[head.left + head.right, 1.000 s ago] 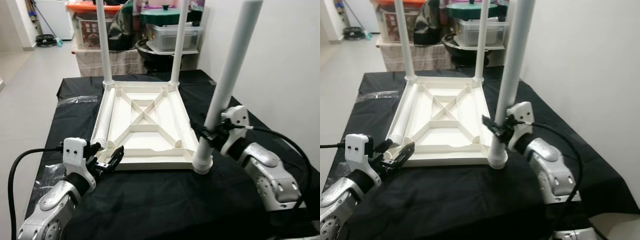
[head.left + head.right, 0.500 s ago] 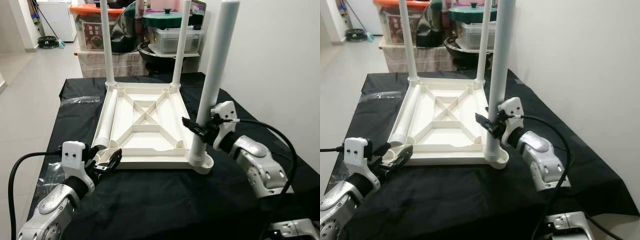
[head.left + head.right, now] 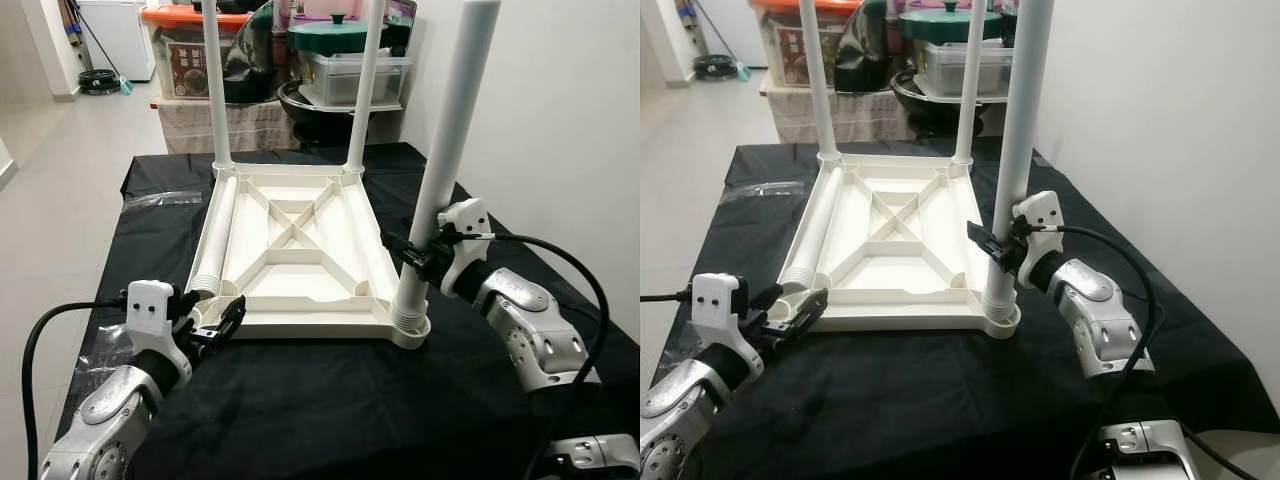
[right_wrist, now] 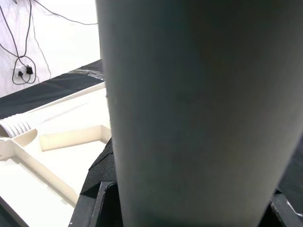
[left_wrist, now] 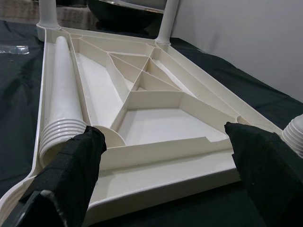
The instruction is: Building children table
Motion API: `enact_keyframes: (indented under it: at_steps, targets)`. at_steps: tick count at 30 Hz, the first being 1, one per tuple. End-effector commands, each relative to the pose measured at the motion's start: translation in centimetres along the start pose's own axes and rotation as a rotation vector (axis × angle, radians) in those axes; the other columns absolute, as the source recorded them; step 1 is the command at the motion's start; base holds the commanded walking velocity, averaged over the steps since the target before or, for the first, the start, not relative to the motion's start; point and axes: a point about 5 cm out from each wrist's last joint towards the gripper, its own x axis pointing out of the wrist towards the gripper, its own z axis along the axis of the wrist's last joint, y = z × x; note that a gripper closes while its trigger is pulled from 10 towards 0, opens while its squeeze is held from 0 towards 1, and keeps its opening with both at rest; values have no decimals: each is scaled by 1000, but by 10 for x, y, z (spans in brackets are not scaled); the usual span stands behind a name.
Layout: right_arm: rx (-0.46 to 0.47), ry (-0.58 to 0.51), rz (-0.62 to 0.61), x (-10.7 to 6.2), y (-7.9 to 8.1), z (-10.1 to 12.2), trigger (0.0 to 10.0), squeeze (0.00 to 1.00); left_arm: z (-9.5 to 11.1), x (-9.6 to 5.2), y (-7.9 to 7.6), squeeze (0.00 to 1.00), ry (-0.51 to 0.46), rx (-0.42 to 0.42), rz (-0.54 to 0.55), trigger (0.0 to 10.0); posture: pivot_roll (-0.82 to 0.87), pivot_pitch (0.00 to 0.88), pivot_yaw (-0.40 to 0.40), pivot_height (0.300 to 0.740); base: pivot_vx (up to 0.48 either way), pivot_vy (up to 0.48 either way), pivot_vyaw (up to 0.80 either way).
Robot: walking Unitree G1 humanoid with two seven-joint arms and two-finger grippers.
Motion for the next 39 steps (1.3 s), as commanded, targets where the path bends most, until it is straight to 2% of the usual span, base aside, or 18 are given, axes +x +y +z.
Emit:
enact_keyframes:
  at_steps: [1, 7, 11, 13, 15, 16, 17, 19, 24, 29, 34, 37, 39]
  targets:
    - [-4, 107, -15, -5, 1, -24, 0, 0, -3, 0, -1, 0, 11, 6, -6, 10000, 99, 0, -58, 740, 0, 0, 0]
    - [-23, 101, -2, -8, -3, -20, 0, 0, -3, -3, 2, 0, 14, 11, 3, 10000, 96, 0, -57, 740, 0, 0, 0]
    - [-10, 97, -3, -10, -7, -16, 0, 0, -4, 0, -1, 0, 13, 6, -8, 10000, 89, 0, -51, 740, 0, 0, 0]
    - [19, 106, -22, -12, -10, -18, 0, 0, -4, 1, -3, 0, 13, 5, -15, 10000, 88, 0, -50, 740, 0, 0, 0]
    - [93, 120, -61, -14, -14, -22, 0, 0, -3, 1, -1, 0, 15, 7, -15, 10000, 87, 0, -46, 740, 0, 0, 0]
    - [93, 120, -61, -14, -14, -22, 0, 0, -3, 1, -1, 0, 15, 7, -15, 10000, 87, 0, -46, 740, 0, 0, 0]
    - [142, 127, -88, -15, -17, -25, 0, 0, -3, 1, -1, 0, 16, 9, -14, 10000, 88, 0, -45, 740, 0, 0, 0]
    - [142, 127, -88, -15, -17, -25, 0, 0, -3, 1, -1, 0, 16, 9, -14, 10000, 88, 0, -45, 740, 0, 0, 0]
    - [255, 153, -134, -19, -19, -38, 0, 0, -3, 1, 0, 0, 18, 12, -14, 10000, 90, 0, -41, 740, 0, 0, 0]
    - [289, 165, -136, -21, -14, -46, 0, 0, -3, 2, 0, 0, 19, 15, -17, 10000, 89, 0, -39, 740, 0, 0, 0]
    - [229, 167, -116, -21, -10, -43, 0, 0, -2, 2, 0, 0, 19, 20, -21, 10000, 86, 0, -36, 740, 0, 0, 0]
    - [100, 162, -55, -14, 2, -34, 0, 0, -3, 3, 0, 0, 19, 22, -22, 10000, 87, 0, -38, 740, 0, 0, 0]
    - [100, 162, -55, -14, 2, -34, 0, 0, -3, 3, 0, 0, 19, 22, -22, 10000, 87, 0, -38, 740, 0, 0, 0]
